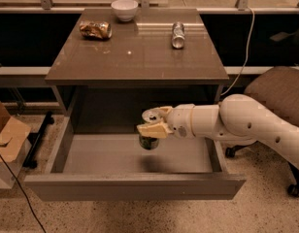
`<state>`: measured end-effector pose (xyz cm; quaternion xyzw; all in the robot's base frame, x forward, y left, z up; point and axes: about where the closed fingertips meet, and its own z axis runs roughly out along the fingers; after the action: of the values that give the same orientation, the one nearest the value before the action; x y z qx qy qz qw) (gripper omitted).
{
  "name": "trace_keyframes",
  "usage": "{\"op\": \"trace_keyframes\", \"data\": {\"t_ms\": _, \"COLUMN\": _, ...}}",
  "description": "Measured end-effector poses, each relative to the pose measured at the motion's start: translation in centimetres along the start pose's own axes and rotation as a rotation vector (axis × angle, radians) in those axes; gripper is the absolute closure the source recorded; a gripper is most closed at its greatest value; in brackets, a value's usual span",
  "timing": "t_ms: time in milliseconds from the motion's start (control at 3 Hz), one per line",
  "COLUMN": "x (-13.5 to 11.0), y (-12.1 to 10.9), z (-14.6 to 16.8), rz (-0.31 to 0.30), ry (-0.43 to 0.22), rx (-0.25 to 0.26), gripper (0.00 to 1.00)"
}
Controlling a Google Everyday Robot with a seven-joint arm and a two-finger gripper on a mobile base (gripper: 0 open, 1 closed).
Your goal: Place green can into top drawer
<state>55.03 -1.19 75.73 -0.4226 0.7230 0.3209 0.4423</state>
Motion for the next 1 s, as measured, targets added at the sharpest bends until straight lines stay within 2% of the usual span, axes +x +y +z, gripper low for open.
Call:
{"op": "trace_keyframes", "data": {"t_ms": 333, "x": 1.1, "y": 0.3, "z": 1.3, "rz": -0.036, "ry": -0.014, "rx": -0.009, "gripper": 1.00}}
{"op": "trace_keyframes", "data": {"t_ms": 667, "x": 2.9, "y": -0.6, "z": 3.1, "rz": -0.086, "ry": -0.037, "rx": -0.001, "gripper": 0.77}}
{"op": "trace_keyframes", "data": {"t_ms": 1000, "x": 3.9, "y": -1.3, "z": 4.3, "rz": -0.111, "ry": -0.036, "rx": 0.007, "gripper": 0.53}}
